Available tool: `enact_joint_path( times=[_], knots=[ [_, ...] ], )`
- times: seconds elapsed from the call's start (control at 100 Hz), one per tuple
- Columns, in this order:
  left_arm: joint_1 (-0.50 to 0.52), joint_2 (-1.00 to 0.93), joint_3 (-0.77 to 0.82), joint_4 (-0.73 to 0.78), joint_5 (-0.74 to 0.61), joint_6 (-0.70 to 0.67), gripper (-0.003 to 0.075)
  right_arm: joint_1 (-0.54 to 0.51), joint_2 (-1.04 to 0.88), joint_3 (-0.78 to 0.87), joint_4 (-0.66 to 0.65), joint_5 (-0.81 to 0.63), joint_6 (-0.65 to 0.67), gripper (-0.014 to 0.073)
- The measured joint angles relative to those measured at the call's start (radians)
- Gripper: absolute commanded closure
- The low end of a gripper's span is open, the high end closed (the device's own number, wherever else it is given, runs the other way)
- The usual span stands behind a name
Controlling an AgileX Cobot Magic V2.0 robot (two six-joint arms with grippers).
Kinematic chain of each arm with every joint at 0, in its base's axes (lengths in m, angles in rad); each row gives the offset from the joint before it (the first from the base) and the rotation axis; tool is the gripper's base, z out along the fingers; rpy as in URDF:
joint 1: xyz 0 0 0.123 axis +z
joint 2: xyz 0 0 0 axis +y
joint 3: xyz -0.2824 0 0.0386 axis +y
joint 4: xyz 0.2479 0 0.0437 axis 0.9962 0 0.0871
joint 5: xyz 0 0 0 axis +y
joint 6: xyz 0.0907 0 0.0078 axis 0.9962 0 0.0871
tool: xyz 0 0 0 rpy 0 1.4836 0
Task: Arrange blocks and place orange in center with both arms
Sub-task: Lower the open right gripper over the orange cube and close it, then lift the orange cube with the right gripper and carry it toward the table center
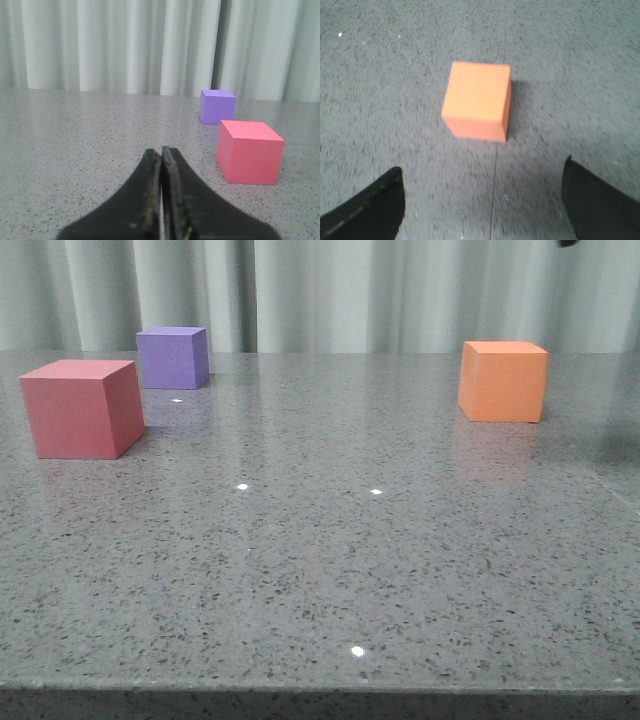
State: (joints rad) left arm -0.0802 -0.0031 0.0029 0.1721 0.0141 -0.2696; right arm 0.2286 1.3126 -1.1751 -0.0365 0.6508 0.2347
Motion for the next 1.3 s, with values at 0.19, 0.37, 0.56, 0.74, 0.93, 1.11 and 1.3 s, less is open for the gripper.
enact_joint_path(
  times=[0.19, 0.37, 0.56, 0.74, 0.93, 1.11, 1.3],
  knots=[
    [0.0, 0.0, 0.0, 0.0, 0.0, 0.0, 0.0741, 0.005, 0.199, -0.182, 0.006, 0.024, 0.0, -0.0036],
    [0.0, 0.0, 0.0, 0.0, 0.0, 0.0, 0.0741, 0.005, 0.341, -0.306, 0.008, 0.056, 0.0, -0.0036],
    [0.0, 0.0, 0.0, 0.0, 0.0, 0.0, 0.0741, 0.005, 0.427, -0.336, 0.002, 0.077, 0.0, -0.0036],
    [0.0, 0.0, 0.0, 0.0, 0.0, 0.0, 0.0741, 0.005, 0.484, -0.34, -0.002, 0.079, 0.0, -0.0017],
    [0.0, 0.0, 0.0, 0.0, 0.0, 0.0, 0.0741, 0.005, 0.525, -0.34, -0.004, 0.076, 0.0, 0.0207],
    [0.0, 0.0, 0.0, 0.0, 0.0, 0.0, 0.0741, 0.005, 0.527, -0.342, -0.009, 0.07, 0.0, 0.0263],
    [0.0, 0.0, 0.0, 0.0, 0.0, 0.0, 0.0741, 0.033, 0.525, -0.394, -0.007, 0.083, 0.002, 0.0263]
  ],
)
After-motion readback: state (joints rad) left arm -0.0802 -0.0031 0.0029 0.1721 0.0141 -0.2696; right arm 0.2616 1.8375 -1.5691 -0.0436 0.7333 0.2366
